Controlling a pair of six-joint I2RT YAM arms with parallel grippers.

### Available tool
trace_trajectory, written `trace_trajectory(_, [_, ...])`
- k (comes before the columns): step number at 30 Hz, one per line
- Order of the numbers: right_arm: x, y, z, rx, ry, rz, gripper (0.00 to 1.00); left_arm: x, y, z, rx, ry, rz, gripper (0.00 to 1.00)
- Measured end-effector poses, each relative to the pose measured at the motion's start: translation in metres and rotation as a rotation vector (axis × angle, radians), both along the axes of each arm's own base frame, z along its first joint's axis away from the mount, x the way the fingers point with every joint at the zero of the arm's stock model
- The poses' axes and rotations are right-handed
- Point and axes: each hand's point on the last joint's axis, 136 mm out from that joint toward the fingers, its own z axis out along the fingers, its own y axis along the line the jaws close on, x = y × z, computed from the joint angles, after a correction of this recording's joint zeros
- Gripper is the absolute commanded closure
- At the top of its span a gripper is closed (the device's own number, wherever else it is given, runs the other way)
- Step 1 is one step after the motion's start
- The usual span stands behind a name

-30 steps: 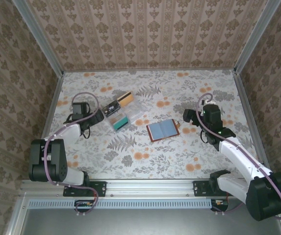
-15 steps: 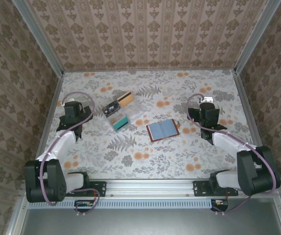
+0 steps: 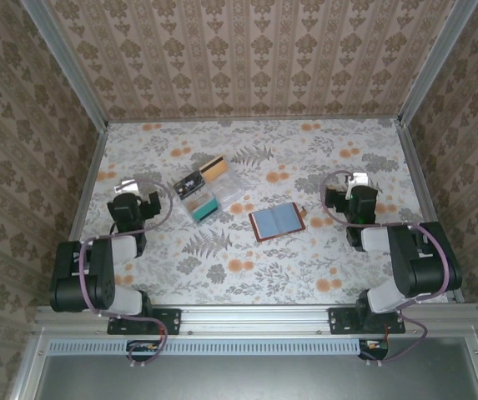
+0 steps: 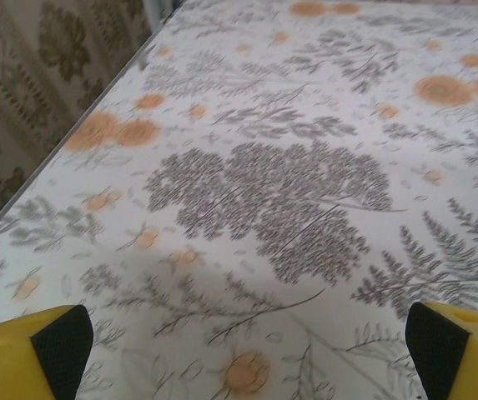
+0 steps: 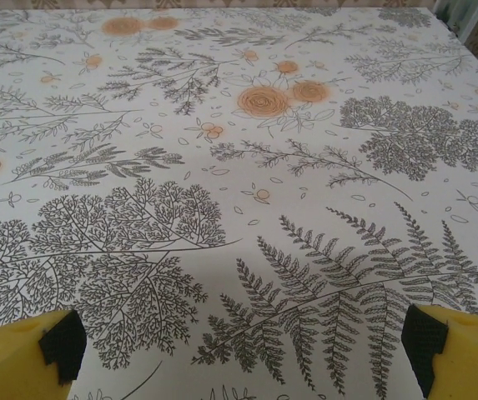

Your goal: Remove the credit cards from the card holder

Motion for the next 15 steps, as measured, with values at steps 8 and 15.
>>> trace_trajectory(8, [0.007, 0.008, 0.012, 0.023, -0.057, 0.042, 0.00, 0.011, -0.012, -0.007, 0.029, -0.015, -0.065, 0.00])
trace_trajectory(15, [0.007, 0.009, 0.012, 0.026, -0.058, 0.049, 0.00, 0.017, -0.024, 0.001, 0.060, -0.035, -0.095, 0.00])
